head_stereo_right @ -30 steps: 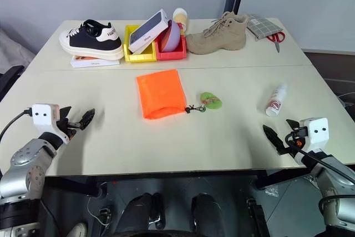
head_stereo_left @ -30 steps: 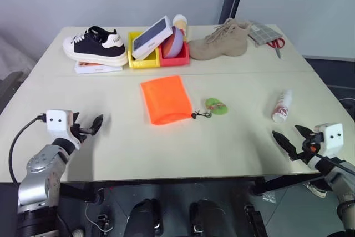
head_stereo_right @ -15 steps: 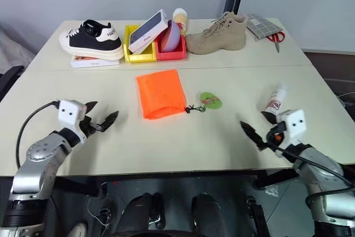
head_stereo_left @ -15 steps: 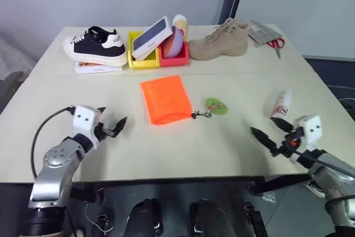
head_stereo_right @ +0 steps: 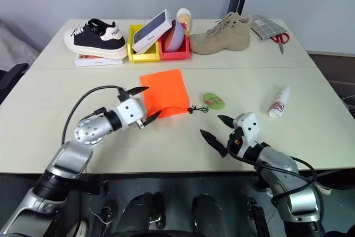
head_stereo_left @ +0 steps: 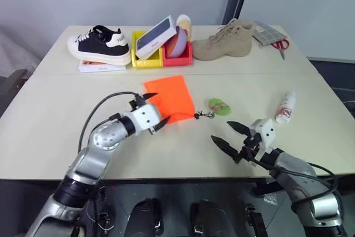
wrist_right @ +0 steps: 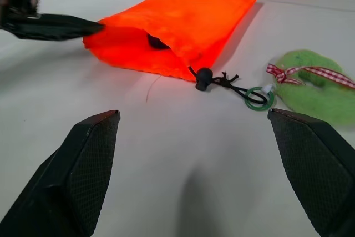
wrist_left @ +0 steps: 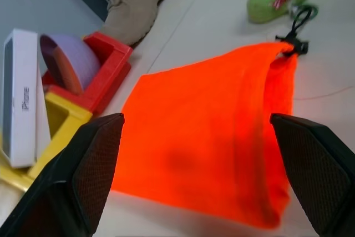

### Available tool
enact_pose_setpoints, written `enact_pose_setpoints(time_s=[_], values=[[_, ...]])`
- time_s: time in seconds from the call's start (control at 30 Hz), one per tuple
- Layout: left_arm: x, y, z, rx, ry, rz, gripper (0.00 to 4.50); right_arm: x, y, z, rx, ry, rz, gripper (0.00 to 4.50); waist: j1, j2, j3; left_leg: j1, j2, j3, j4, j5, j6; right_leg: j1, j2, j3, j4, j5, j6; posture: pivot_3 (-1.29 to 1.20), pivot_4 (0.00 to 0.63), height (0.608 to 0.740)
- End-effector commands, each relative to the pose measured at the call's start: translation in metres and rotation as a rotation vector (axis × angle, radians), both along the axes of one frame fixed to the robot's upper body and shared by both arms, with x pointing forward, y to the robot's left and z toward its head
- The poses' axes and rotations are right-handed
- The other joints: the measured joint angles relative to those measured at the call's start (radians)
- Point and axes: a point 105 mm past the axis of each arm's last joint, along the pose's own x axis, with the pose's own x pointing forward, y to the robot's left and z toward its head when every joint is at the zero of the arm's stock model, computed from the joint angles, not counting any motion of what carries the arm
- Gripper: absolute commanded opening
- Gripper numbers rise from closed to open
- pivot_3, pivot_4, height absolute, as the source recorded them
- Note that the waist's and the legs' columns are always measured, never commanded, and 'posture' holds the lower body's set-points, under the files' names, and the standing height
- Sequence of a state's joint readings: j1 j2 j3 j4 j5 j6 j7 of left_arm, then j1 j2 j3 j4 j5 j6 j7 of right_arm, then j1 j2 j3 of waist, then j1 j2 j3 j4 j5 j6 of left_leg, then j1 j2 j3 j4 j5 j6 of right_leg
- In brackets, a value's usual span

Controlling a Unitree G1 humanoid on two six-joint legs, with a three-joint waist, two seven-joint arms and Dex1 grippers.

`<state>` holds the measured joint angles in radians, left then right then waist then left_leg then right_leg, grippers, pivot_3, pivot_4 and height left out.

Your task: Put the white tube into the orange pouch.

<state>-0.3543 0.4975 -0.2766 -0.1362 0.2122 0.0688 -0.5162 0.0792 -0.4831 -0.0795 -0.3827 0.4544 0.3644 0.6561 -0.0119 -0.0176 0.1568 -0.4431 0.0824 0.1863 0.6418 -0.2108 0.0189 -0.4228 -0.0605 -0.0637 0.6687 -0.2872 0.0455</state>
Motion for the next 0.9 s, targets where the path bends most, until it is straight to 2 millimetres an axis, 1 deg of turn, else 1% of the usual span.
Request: enact_pose_setpoints(time_s=[0.03,0.13,0.2,0.4,0.5,0.6,0.63,0.7,0.73,0.77,0.83,0.9], values=[[0.001,-0.018,-0.001,0.061,-0.050,-0.041,4.50,0.002,0.004,0.008,0.012,-0.047,0.011,4.43,0.000,0.000,0.000,0.000,0.000,0.000,0.000,0.000,0.000,0.000,0.000,0.000,0.000,0.000,0.000,0.00,0.150,0.740],[0.004,-0.026,-0.004,0.081,-0.059,-0.047,4.50,0.003,0.006,0.008,0.014,-0.052,0.011,4.43,0.000,0.000,0.000,0.000,0.000,0.000,0.001,0.000,0.001,0.000,0.000,0.000,0.000,0.000,0.000,0.00,0.150,0.740],[0.009,-0.027,-0.003,0.091,-0.077,-0.027,4.50,0.004,0.007,0.009,0.015,-0.056,0.012,4.43,0.000,0.000,0.000,0.000,0.000,0.000,0.002,0.000,0.001,0.000,0.000,0.000,0.000,0.000,0.000,0.00,0.150,0.740],[0.019,-0.016,0.001,0.102,-0.115,0.051,4.50,0.003,0.010,0.011,0.022,-0.062,0.011,4.43,0.000,0.000,0.000,0.000,0.000,0.000,0.002,-0.001,0.001,0.001,0.000,0.000,0.001,0.000,0.001,0.00,0.150,0.740],[0.021,-0.011,-0.001,0.111,-0.108,0.067,4.50,0.003,0.010,0.011,0.022,-0.066,0.006,4.43,0.000,0.000,0.000,0.000,0.000,0.000,0.003,-0.001,0.001,0.001,0.000,0.000,0.001,0.000,0.001,0.00,0.150,0.740],[0.020,-0.011,-0.005,0.107,-0.096,0.064,3.72,0.005,0.005,0.015,0.021,-0.078,-0.013,4.50,0.000,0.000,0.000,0.000,0.000,0.000,0.003,-0.001,0.002,0.001,0.000,0.000,0.001,0.000,0.001,0.00,0.150,0.740],[0.020,-0.011,-0.005,0.104,-0.095,0.065,3.29,0.006,0.004,0.016,0.020,-0.080,-0.018,4.50,0.000,0.000,0.000,0.000,0.000,0.000,0.004,-0.001,0.002,0.001,0.000,0.000,0.001,0.000,0.001,0.00,0.150,0.740],[0.020,-0.010,-0.005,0.097,-0.093,0.066,2.28,0.006,0.001,0.017,0.015,-0.083,-0.028,4.50,0.000,0.000,0.000,0.000,0.000,0.000,0.004,-0.001,0.002,0.001,0.000,0.000,0.001,0.000,0.001,0.00,0.150,0.740],[0.019,-0.010,-0.005,0.092,-0.091,0.064,1.65,0.006,-0.001,0.017,0.006,-0.086,-0.036,4.50,0.000,0.000,0.000,0.000,0.000,0.000,0.004,-0.001,0.002,0.001,0.000,0.000,0.001,0.000,0.001,0.00,0.150,0.740],[0.019,-0.011,-0.005,0.088,-0.087,0.061,1.26,0.008,-0.005,0.018,-0.004,-0.096,-0.061,4.50,0.000,0.000,0.000,0.000,0.000,0.000,0.004,-0.001,0.002,0.001,0.000,0.000,0.001,0.000,0.001,0.00,0.150,0.740],[0.019,-0.012,-0.005,0.076,-0.079,0.060,0.13,0.013,-0.014,0.022,-0.014,-0.118,-0.112,4.50,0.000,0.000,0.000,0.000,0.000,0.000,0.004,-0.001,0.002,0.001,0.000,0.000,0.001,0.000,0.001,0.00,0.150,0.740],[0.020,-0.012,-0.005,0.061,-0.072,0.063,0.05,0.017,-0.022,0.026,-0.025,-0.141,-0.158,4.50,0.000,0.000,0.000,0.000,0.000,0.000,0.004,-0.001,0.002,0.001,0.000,0.000,0.001,0.000,0.001,0.00,0.150,0.740]])
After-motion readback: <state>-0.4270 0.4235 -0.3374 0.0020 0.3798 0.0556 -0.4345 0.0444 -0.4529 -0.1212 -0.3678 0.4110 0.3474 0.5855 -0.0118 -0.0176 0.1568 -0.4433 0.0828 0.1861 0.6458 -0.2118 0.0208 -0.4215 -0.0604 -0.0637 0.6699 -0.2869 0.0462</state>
